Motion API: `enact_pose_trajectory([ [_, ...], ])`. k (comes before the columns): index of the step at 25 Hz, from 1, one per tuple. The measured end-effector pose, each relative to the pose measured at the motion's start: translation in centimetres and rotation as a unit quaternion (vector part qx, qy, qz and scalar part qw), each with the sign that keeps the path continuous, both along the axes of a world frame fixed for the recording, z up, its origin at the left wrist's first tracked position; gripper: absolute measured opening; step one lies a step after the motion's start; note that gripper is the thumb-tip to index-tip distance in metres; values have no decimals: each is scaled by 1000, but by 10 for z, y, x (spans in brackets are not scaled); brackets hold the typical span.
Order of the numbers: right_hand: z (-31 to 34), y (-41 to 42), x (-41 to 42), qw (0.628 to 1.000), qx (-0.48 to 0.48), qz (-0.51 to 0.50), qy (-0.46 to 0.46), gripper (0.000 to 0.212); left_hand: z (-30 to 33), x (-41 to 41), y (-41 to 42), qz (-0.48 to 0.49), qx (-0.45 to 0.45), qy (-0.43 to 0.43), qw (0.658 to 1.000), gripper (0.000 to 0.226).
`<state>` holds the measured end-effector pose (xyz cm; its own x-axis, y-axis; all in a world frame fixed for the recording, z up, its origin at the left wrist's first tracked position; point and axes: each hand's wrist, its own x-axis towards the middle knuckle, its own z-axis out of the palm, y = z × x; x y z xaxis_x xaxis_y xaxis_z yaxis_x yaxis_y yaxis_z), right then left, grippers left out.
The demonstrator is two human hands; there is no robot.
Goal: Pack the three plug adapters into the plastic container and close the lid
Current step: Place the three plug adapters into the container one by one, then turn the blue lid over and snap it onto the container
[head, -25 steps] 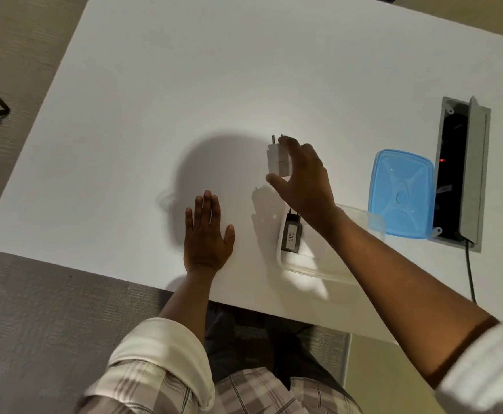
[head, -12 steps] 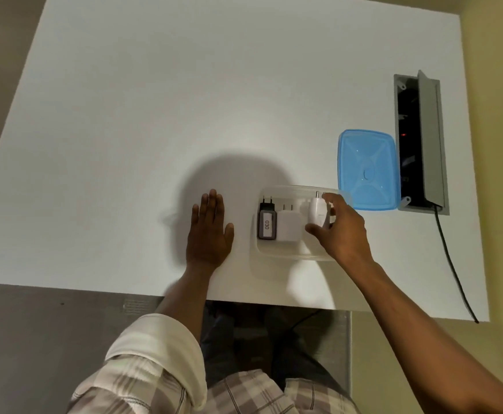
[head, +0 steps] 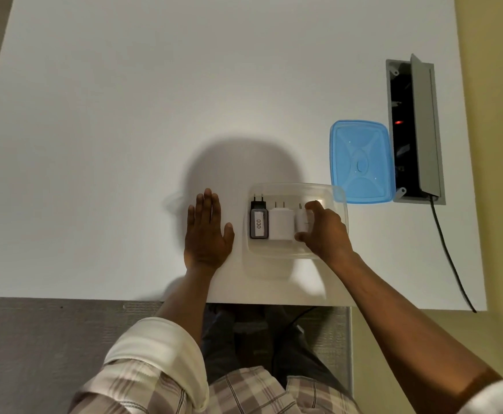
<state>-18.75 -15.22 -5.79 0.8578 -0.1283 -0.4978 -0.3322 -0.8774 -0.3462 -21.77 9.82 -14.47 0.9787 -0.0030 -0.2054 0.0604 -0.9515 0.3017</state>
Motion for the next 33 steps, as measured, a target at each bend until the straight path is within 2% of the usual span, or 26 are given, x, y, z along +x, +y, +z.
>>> enact_pose_trajectory([
  [15, 5, 1, -5, 1000, 17, 21, 2, 70, 0, -1, 1, 3, -3, -9, 1000, 75],
  [22, 30, -1, -5, 992, 47, 0, -119, 49, 27, 9, 9, -10, -9, 45, 999, 69],
  [25, 46, -10, 5, 978, 73, -28, -192, 38, 52, 25, 15, 24, -46, 60, 997, 41],
  [27, 56, -21, 14, 965, 89, -53, -240, 31, 72, 42, 11, 68, -57, 28, 996, 23],
  [30, 62, -44, 26, 950, 109, -108, -271, 24, 101, 79, -3, 168, -92, 1, 982, 29],
  [33, 54, -75, 34, 943, 133, -173, -250, 23, 125, 121, -36, 164, -125, -2, 978, 31],
])
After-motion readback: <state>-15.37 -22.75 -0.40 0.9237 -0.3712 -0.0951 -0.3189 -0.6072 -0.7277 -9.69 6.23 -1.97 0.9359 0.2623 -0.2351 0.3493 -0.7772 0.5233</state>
